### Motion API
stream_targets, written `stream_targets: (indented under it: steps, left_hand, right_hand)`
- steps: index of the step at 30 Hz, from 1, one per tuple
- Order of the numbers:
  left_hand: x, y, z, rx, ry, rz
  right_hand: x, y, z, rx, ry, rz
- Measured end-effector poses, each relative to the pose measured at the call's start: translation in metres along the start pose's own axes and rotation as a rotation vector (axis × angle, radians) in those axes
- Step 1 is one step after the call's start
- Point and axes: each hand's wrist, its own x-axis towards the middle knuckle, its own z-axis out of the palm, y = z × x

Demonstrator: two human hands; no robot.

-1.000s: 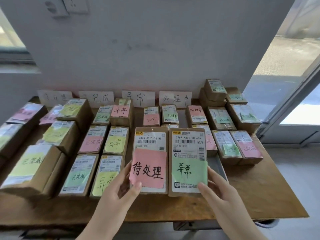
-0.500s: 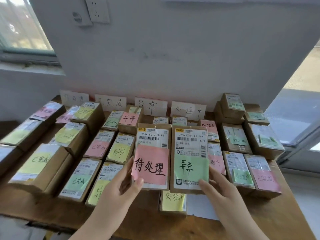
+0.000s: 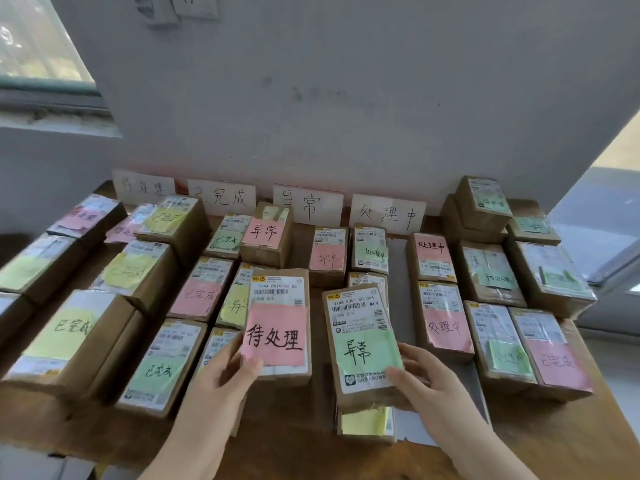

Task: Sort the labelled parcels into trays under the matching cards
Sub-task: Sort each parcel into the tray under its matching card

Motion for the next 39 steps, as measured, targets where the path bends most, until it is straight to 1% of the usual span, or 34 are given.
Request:
stream_targets:
  steps: [4, 7, 11, 17, 20, 21, 23, 25, 27, 29, 32, 34, 39]
  left_hand:
    - [0.025, 0.017, -0.034, -0.083, -0.011, 0.0]
    - [0.044, 0.027, -0.06, -0.13, -0.066, 0.023]
    - [0.07, 0.035, -0.089, -0.163, -0.097, 0.051]
    - [0.103, 0.048, -0.122, -0.165, -0.2, 0.018]
    - [0.116, 0.054, -0.132, -0.154, -0.239, -0.006]
    - [0.119, 0.056, -0.135, -0.154, -0.249, -0.01]
    - [0.125, 0.058, -0.141, -0.152, -0.261, -0.02]
    - [0.127, 0.059, -0.145, -0.144, -0.284, -0.026]
    - [0.129, 0.061, -0.149, -0.137, -0.302, -0.033]
    - [0.129, 0.063, -0.152, -0.137, -0.306, -0.042]
    - [0.129, 0.063, -0.156, -0.16, -0.287, -0.053]
    - [0.129, 0.064, -0.159, -0.176, -0.276, -0.058]
    - [0.125, 0.064, -0.168, -0.157, -0.312, -0.04]
  right_hand:
    - [0.015, -0.013, 0.034, -0.105, 0.096, 0.027]
    - [0.03, -0.024, 0.062, -0.229, 0.154, 0.034]
    - [0.056, -0.037, 0.101, -0.326, 0.196, 0.046]
    - [0.088, -0.038, 0.153, -0.473, 0.276, 0.155]
    - [0.085, -0.037, 0.168, -0.611, 0.306, 0.208]
    - [0.083, -0.036, 0.172, -0.69, 0.326, 0.192]
    - [0.077, -0.033, 0.183, -0.866, 0.351, 0.084]
    - [0.074, -0.03, 0.194, -0.972, 0.278, -0.041]
    - [0.076, -0.024, 0.205, -1.032, 0.191, -0.088]
    - [0.081, -0.016, 0.209, -1.084, 0.17, -0.088]
    - [0.086, -0.011, 0.207, -1.139, 0.206, -0.079]
    - [0.089, -0.013, 0.203, -1.149, 0.222, -0.061]
    - [0.091, -0.019, 0.2, -1.134, 0.248, -0.055]
